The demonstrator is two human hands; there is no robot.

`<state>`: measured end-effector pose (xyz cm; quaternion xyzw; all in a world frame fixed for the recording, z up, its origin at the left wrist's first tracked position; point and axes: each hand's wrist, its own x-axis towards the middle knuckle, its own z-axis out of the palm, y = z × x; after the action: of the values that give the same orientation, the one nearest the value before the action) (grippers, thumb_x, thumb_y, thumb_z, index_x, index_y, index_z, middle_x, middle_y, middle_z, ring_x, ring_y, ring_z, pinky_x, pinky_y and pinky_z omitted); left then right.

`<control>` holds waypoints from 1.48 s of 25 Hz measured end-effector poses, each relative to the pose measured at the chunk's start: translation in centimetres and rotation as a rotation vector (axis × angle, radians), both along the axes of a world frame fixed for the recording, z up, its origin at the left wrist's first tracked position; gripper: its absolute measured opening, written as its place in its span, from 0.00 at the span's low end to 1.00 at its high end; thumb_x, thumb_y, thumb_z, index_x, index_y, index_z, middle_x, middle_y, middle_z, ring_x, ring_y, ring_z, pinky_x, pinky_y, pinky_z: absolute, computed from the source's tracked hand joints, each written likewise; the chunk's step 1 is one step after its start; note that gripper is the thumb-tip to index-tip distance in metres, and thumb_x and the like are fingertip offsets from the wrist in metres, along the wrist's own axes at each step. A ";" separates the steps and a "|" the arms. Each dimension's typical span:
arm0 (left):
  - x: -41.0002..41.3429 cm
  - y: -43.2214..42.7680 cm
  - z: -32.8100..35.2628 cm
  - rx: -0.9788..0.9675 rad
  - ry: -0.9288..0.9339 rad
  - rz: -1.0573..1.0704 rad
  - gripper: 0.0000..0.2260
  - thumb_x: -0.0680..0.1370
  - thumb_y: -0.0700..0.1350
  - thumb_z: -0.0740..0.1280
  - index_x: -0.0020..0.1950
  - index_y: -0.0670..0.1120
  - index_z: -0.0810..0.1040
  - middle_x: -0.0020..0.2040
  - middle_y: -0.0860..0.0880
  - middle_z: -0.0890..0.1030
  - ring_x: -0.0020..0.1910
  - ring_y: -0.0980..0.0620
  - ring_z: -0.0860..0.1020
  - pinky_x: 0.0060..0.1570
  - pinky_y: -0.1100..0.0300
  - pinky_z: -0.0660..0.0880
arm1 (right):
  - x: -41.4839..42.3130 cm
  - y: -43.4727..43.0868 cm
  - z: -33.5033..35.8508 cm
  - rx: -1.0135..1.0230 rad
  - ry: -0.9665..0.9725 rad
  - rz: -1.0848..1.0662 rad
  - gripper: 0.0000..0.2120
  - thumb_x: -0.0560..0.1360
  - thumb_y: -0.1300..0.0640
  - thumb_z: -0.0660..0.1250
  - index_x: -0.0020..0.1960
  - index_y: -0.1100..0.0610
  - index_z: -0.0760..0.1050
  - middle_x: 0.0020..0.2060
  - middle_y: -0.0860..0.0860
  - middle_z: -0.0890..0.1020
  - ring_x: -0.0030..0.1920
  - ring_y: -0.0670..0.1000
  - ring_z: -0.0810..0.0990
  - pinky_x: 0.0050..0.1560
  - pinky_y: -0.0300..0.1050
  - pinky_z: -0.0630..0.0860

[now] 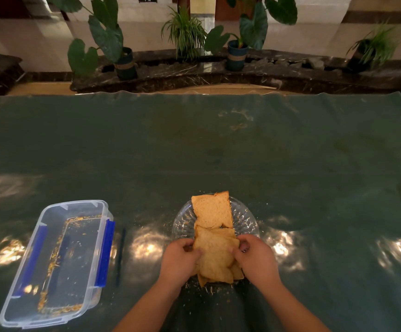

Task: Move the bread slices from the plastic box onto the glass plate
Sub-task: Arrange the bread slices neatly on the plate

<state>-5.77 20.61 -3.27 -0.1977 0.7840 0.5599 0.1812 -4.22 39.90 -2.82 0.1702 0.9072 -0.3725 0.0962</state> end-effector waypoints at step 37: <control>-4.5 -3.5 -1.2 0.623 -0.273 0.463 0.12 0.76 0.34 0.67 0.60 0.40 0.76 0.54 0.39 0.82 0.50 0.42 0.82 0.33 0.53 0.81 | -5.5 3.5 0.8 -0.642 0.024 -0.389 0.11 0.69 0.65 0.75 0.48 0.57 0.76 0.43 0.55 0.79 0.42 0.54 0.79 0.38 0.50 0.80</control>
<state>-10.28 17.11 -4.50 -0.3770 0.4807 0.7650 0.2040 -9.70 43.39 -2.01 0.2961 0.6960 -0.6513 0.0614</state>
